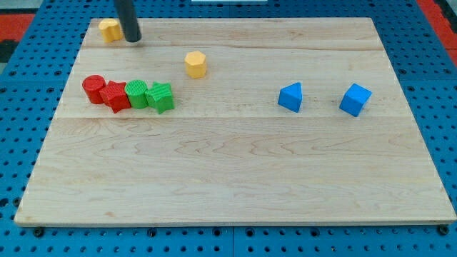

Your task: Move the yellow hexagon closer to the green star

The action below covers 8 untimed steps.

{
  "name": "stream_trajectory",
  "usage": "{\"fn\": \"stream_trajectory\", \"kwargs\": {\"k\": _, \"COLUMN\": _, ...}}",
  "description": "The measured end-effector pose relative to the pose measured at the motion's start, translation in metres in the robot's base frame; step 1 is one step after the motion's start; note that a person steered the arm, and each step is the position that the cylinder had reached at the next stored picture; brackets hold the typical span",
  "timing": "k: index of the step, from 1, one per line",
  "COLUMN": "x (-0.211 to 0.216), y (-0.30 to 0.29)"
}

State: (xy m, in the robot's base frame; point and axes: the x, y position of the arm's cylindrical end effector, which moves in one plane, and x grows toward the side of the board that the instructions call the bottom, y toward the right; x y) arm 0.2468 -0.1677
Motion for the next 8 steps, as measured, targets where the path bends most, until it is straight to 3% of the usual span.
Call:
{"fn": "stream_trajectory", "kwargs": {"k": 3, "x": -0.034, "y": 0.071}}
{"fn": "stream_trajectory", "kwargs": {"k": 6, "x": 0.027, "y": 0.118}}
{"fn": "stream_trajectory", "kwargs": {"k": 8, "x": 0.041, "y": 0.147}}
